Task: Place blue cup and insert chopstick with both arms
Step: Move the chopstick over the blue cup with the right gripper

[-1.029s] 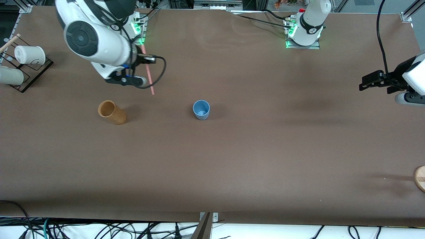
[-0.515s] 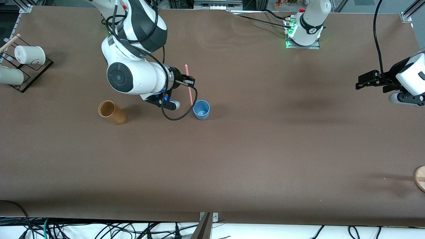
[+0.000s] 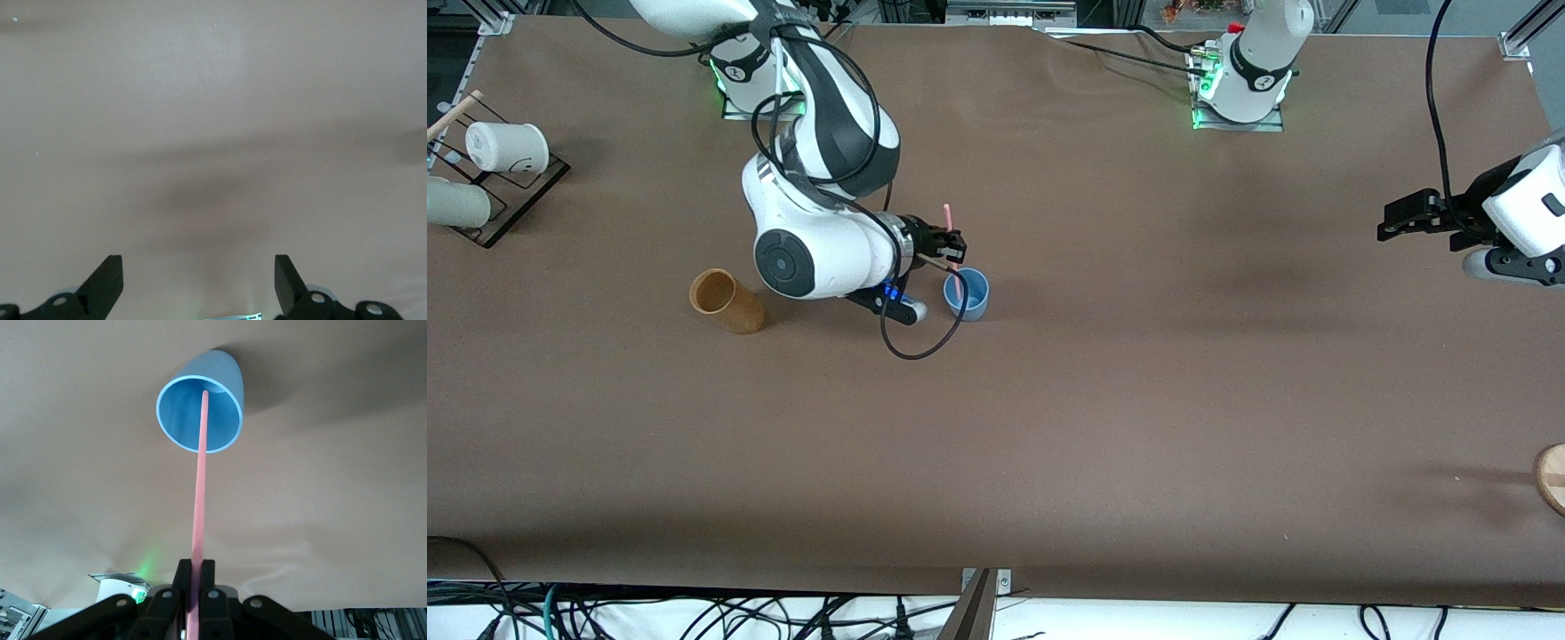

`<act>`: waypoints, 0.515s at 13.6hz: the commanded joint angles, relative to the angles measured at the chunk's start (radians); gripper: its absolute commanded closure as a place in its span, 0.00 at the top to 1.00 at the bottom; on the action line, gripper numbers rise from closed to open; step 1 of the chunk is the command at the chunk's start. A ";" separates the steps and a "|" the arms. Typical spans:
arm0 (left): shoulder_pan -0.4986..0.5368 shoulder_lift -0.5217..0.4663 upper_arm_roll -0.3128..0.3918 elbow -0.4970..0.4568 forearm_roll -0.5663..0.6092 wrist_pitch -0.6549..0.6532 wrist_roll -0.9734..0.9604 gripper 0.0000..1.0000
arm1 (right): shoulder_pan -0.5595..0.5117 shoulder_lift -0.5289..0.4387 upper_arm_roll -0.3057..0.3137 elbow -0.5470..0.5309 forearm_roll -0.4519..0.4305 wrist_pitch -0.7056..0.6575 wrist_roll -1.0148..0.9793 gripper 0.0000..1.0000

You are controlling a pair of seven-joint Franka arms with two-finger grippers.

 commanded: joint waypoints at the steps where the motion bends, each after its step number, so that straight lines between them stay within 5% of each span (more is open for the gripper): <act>1: 0.008 0.005 -0.009 0.007 0.018 0.006 0.030 1.00 | 0.006 0.009 -0.008 0.027 0.022 -0.014 -0.016 0.00; 5: 0.007 0.005 -0.009 0.007 0.015 0.004 0.028 1.00 | 0.001 0.081 -0.011 0.030 -0.021 0.000 -0.046 0.05; 6: 0.008 0.005 -0.009 0.007 0.015 0.004 0.028 1.00 | 0.001 0.085 -0.013 0.033 -0.032 0.000 -0.050 0.43; 7: 0.008 0.006 -0.009 0.007 0.015 0.004 0.028 1.00 | -0.005 0.084 -0.014 0.033 -0.029 -0.002 -0.053 0.99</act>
